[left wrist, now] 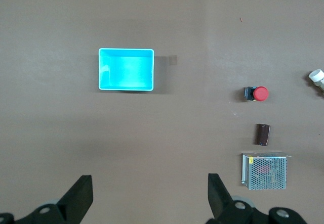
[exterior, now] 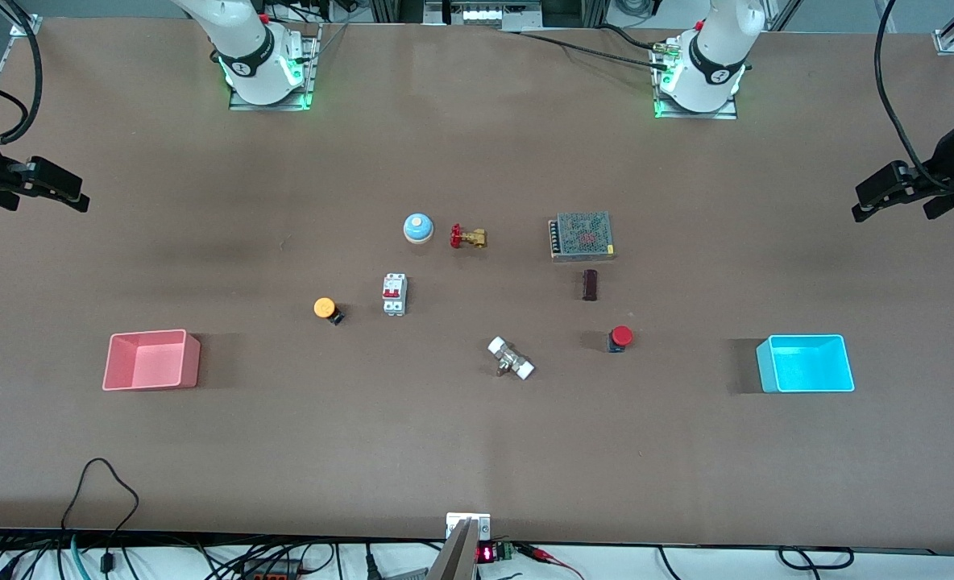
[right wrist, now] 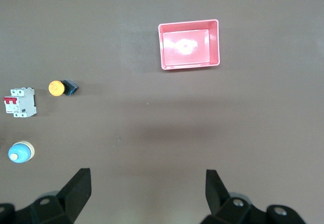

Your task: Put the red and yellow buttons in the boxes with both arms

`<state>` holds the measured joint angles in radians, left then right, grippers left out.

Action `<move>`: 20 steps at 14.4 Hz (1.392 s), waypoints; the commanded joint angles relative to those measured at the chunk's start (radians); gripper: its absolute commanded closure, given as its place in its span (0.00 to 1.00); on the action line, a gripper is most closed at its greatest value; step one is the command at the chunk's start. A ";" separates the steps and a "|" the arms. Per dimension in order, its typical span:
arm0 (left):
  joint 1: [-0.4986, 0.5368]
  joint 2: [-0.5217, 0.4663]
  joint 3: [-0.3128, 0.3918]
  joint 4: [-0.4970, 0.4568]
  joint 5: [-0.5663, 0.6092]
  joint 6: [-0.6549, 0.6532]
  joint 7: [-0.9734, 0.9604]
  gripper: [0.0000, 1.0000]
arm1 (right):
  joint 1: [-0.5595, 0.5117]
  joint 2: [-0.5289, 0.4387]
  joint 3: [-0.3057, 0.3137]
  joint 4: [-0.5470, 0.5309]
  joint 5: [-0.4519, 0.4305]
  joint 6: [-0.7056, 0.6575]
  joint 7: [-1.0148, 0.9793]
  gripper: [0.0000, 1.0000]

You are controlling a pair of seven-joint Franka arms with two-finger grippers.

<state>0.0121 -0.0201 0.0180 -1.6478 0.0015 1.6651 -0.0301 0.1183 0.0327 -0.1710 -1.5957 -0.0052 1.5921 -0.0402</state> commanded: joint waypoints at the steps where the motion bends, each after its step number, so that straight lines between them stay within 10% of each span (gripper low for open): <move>1: -0.008 -0.009 0.005 -0.004 -0.008 -0.012 0.009 0.00 | -0.006 -0.016 0.005 0.002 -0.002 -0.012 0.000 0.00; 15: -0.159 0.417 -0.030 0.244 -0.026 0.013 -0.330 0.00 | 0.081 0.217 0.007 0.003 0.034 0.147 0.006 0.00; 20: -0.204 0.521 -0.030 0.206 -0.075 0.241 -0.378 0.00 | 0.196 0.334 0.007 0.003 0.097 0.285 0.192 0.00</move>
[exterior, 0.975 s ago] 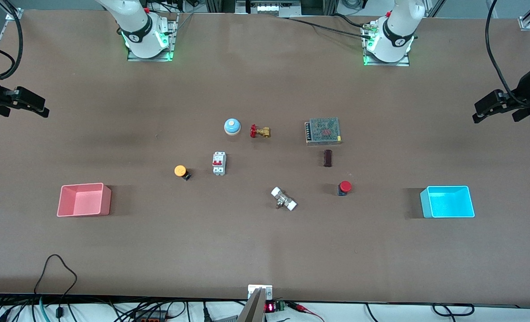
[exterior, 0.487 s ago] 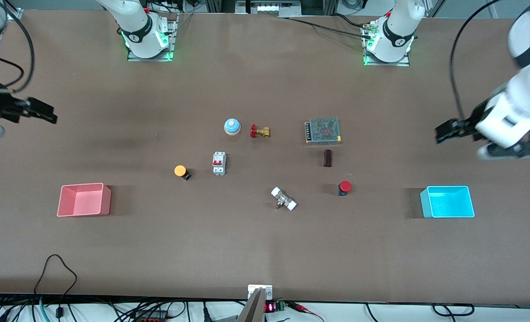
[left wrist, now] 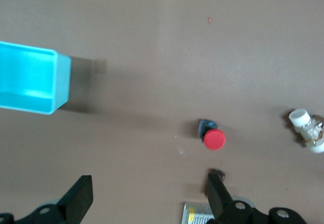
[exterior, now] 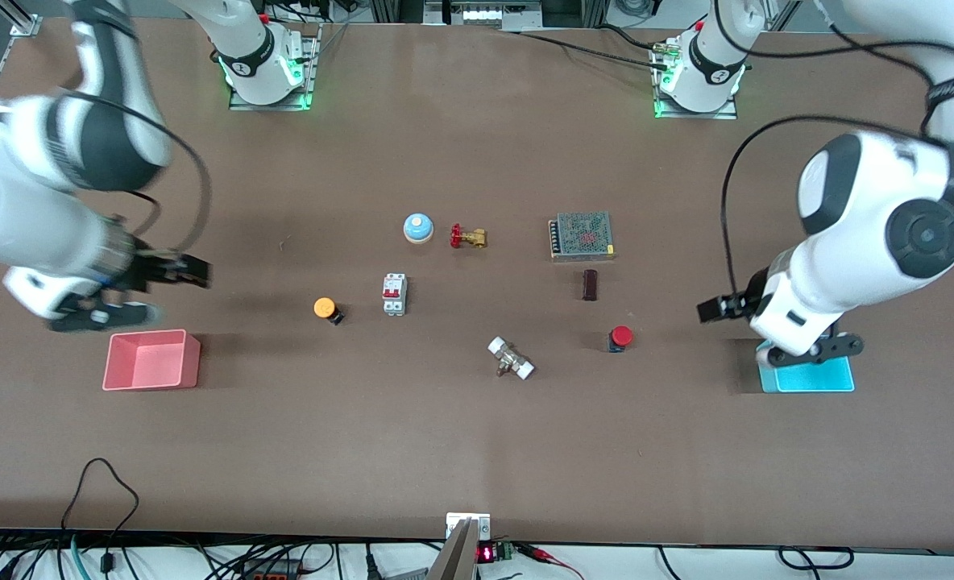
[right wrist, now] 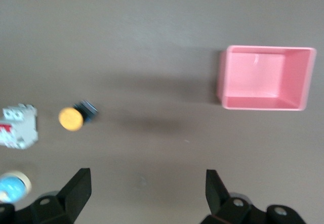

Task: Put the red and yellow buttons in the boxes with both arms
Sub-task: 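Reach the right gripper to the yellow button while the left gripper reaches the red button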

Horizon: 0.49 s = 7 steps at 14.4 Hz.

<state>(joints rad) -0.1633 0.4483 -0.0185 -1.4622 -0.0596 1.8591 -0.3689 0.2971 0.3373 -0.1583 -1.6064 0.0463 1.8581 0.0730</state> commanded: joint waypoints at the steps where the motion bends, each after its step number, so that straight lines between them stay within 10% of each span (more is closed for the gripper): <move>1: -0.050 0.076 0.006 0.010 -0.014 0.092 -0.059 0.00 | 0.039 0.048 -0.006 0.014 0.065 0.033 0.118 0.00; 7: -0.128 0.150 0.008 -0.141 -0.006 0.360 -0.156 0.00 | 0.115 0.149 -0.007 0.014 0.069 0.090 0.201 0.00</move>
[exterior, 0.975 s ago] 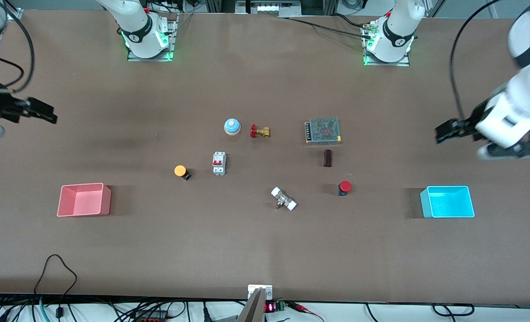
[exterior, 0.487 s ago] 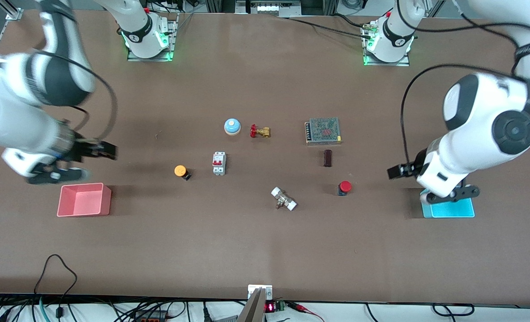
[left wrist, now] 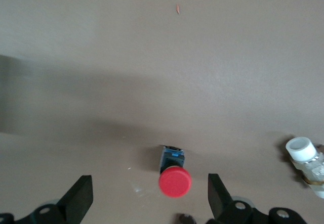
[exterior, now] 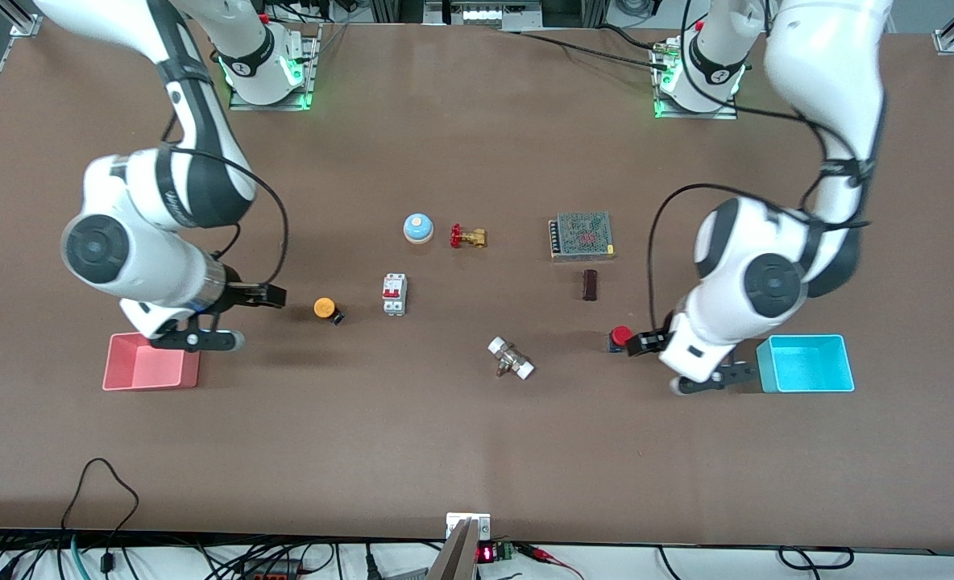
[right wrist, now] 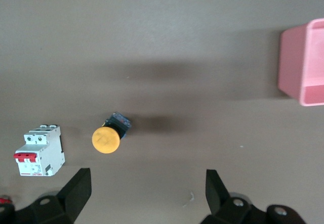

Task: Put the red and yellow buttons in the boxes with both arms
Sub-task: 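Reach the right gripper to the yellow button while the left gripper reaches the red button, then close the right gripper on the yellow button while the left gripper grasps the red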

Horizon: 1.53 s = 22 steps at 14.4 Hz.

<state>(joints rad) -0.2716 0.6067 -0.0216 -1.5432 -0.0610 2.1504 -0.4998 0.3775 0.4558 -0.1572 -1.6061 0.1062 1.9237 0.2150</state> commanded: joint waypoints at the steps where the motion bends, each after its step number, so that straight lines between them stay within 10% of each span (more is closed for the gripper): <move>1: -0.027 -0.005 0.011 -0.083 0.001 0.092 -0.034 0.00 | 0.041 0.041 -0.007 0.014 0.010 0.038 0.099 0.00; 22: -0.071 0.042 0.012 -0.118 0.006 0.152 -0.077 0.29 | 0.087 0.187 -0.007 0.018 0.084 0.127 0.567 0.00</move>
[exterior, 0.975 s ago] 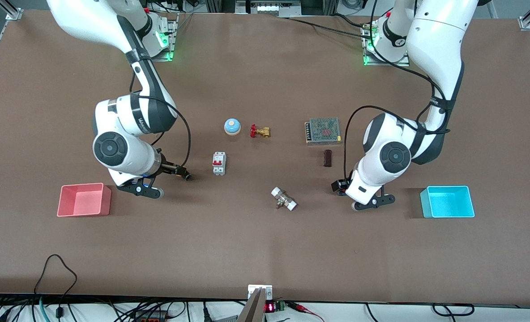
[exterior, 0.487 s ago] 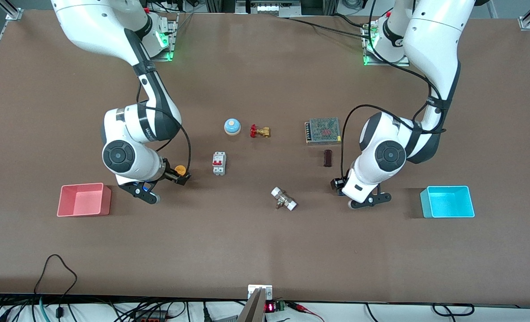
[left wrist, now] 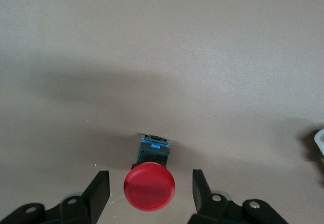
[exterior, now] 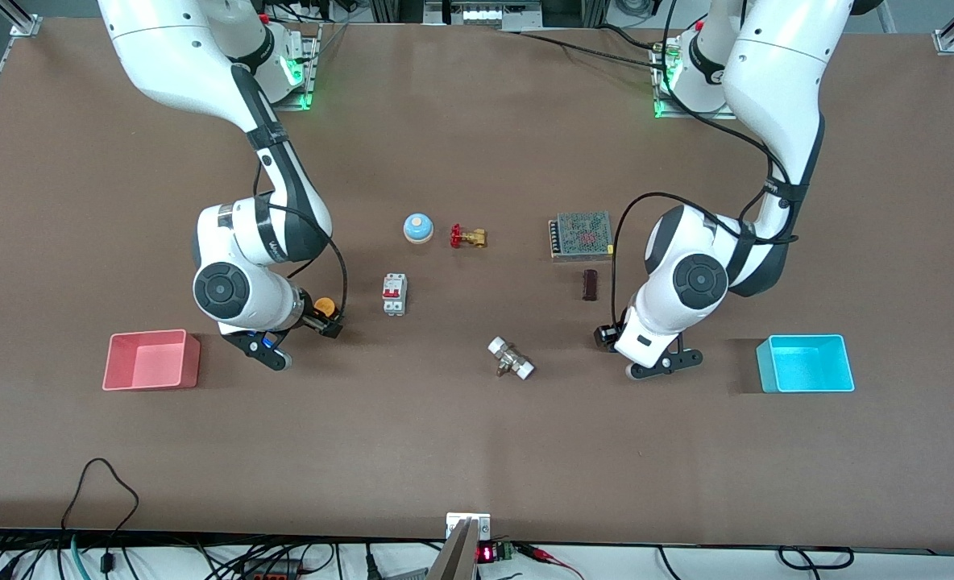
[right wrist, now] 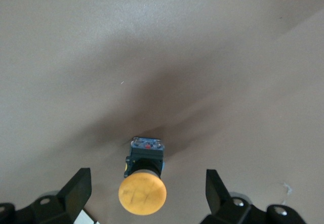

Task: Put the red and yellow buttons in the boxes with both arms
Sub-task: 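Close the right gripper on the yellow button while the left gripper grasps the red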

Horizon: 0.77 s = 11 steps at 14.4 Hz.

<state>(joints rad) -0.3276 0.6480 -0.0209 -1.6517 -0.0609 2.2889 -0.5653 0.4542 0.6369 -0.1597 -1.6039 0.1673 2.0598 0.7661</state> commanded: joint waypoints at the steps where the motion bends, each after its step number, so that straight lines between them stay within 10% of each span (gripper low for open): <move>1: -0.014 0.001 0.012 -0.013 0.009 0.014 -0.010 0.30 | 0.012 0.007 -0.004 0.016 0.023 -0.009 0.030 0.00; 11: -0.022 -0.004 0.012 -0.013 0.015 0.004 -0.011 0.60 | 0.026 0.037 -0.004 0.013 0.024 -0.006 0.051 0.00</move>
<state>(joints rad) -0.3397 0.6537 -0.0205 -1.6547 -0.0598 2.2889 -0.5655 0.4746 0.6638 -0.1593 -1.6039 0.1741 2.0593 0.7966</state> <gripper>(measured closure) 0.537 0.000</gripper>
